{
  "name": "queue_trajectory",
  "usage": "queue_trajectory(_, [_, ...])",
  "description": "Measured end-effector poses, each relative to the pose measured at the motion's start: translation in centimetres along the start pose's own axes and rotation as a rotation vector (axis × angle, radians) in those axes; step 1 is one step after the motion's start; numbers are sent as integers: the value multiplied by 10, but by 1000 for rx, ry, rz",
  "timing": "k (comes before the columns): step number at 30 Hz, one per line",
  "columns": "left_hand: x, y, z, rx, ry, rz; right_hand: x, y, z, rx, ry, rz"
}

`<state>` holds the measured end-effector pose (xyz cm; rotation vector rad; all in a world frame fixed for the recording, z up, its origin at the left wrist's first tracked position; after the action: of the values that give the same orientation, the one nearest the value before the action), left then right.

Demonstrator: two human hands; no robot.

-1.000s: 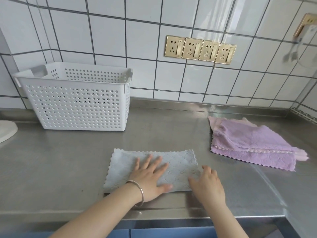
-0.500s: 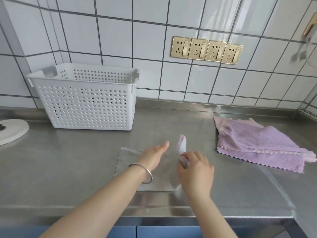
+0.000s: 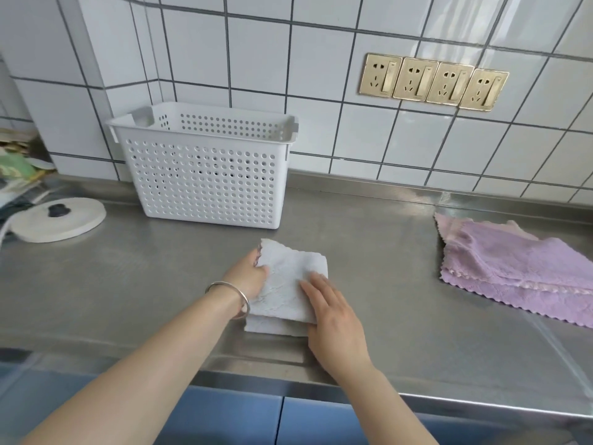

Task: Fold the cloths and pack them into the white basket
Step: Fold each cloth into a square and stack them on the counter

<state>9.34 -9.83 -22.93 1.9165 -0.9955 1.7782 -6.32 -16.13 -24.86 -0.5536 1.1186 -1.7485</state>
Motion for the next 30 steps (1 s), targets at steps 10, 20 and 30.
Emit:
queue_trajectory(10, [-23,-5,-12,72,90,196,4,16,-8,-64,24,-72])
queue_trajectory(20, [-23,-7,-11,157,62,210,7,18,-13,-210,-23,-17])
queue_trajectory(30, [-14,-3,-31,177,253,752,-5,2,-17,-491,-30,-63])
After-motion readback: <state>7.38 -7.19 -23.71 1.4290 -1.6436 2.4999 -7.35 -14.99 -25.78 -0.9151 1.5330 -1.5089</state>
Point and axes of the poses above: each hand's wrist, its own z-axis towards the middle knuckle, its own y-axis out of the palm, x = y × z, the point moved 3 cm from there along z, towards the middle knuckle, and after that the axes turned 11 degrees about -z, right-handed, at the moved point
